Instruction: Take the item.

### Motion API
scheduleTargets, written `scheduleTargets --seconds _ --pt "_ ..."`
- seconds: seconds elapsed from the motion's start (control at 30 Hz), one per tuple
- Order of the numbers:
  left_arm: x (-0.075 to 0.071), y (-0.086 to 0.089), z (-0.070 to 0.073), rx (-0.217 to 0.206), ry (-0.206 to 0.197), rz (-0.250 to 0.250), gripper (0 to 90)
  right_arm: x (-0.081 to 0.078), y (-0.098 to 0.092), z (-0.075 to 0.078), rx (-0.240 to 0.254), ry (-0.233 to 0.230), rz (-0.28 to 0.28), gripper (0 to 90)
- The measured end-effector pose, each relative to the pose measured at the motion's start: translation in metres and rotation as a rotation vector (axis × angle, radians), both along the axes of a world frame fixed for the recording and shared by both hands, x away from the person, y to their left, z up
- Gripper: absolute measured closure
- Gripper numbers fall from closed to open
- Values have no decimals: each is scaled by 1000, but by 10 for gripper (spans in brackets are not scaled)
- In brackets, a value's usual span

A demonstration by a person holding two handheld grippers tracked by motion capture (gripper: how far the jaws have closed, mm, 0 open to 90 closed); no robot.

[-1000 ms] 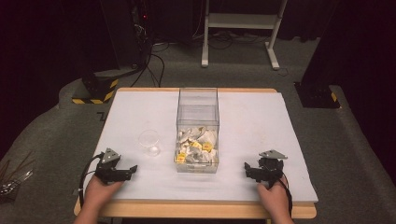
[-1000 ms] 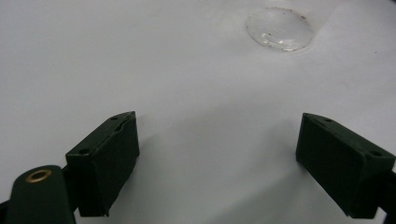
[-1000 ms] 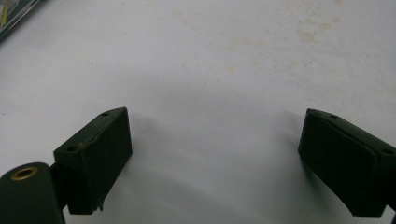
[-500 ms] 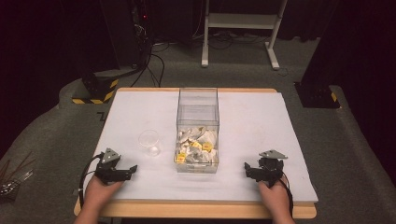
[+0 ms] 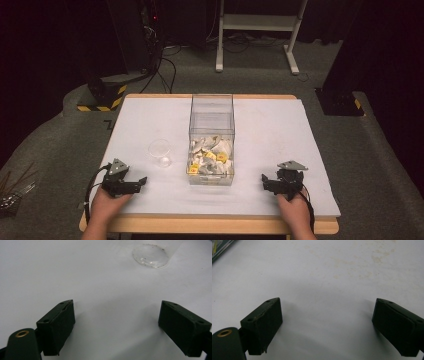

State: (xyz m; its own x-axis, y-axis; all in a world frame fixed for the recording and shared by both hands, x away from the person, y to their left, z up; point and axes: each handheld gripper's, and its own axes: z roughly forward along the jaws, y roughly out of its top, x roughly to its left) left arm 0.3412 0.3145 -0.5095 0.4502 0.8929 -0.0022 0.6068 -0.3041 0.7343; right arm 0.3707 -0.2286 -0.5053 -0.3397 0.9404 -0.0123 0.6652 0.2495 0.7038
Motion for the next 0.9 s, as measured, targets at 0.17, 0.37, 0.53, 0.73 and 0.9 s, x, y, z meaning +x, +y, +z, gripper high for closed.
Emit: scheduleTargets --seconds 0.17,0.37,0.53,0.73,0.9 --pt "0 0 0 -1 3 1 144 0 0 0 -1 0 1 92" --pt "0 4 3 -43 -2 5 152 0 0 0 -2 -1 1 92" --pt "-4 5 6 -64 -5 -24 152 0 0 0 -1 1 2 91" --pt "-11 5 18 -117 -55 3 158 0 0 0 -2 0 2 92" --pt "-14 4 26 -129 -83 5 168 0 0 0 -5 -1 4 92"
